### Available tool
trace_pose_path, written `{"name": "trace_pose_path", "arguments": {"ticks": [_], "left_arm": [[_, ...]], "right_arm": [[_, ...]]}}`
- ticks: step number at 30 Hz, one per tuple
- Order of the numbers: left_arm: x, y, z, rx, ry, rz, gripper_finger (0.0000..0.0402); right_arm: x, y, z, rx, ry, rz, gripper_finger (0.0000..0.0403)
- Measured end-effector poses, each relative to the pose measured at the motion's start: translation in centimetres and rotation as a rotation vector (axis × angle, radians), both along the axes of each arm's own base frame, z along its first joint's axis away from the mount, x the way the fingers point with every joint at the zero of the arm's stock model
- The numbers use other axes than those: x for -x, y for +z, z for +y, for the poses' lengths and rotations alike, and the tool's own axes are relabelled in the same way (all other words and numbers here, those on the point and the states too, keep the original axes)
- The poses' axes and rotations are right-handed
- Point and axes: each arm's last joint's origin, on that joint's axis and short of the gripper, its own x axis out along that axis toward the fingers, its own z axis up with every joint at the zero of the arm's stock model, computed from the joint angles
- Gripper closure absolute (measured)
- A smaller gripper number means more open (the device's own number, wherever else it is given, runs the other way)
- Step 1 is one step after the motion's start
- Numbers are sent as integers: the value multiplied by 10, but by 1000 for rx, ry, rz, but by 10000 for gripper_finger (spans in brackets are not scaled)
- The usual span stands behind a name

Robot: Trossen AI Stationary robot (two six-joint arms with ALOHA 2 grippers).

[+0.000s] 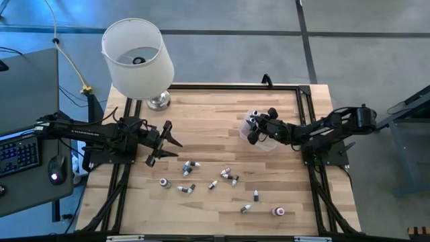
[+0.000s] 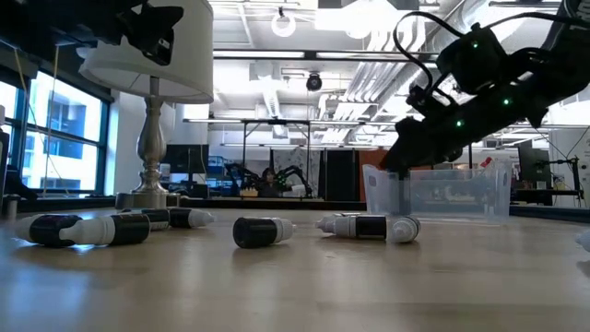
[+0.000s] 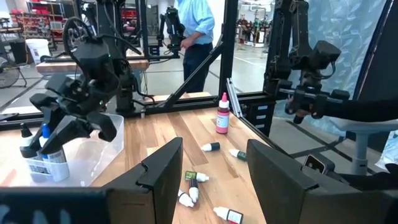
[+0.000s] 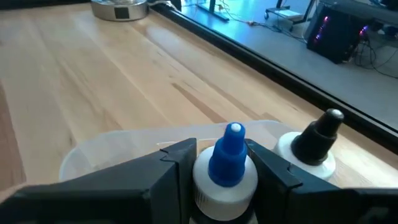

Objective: Pick & Place food coloring
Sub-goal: Put the large blue food coloring bottle into the transparent bin

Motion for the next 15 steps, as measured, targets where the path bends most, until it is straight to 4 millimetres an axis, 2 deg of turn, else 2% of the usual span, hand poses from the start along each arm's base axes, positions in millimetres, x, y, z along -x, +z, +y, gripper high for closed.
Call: {"name": "trace_pose_path", "arguments": {"ticks": [8, 15], "left_arm": [[0, 0, 0, 0, 2, 0, 225], [0, 0, 0, 0, 2, 0, 225]], "right_arm": [[1, 0, -4, 5, -24, 2, 254], [-2, 7, -4, 42, 16, -58, 253]]}}
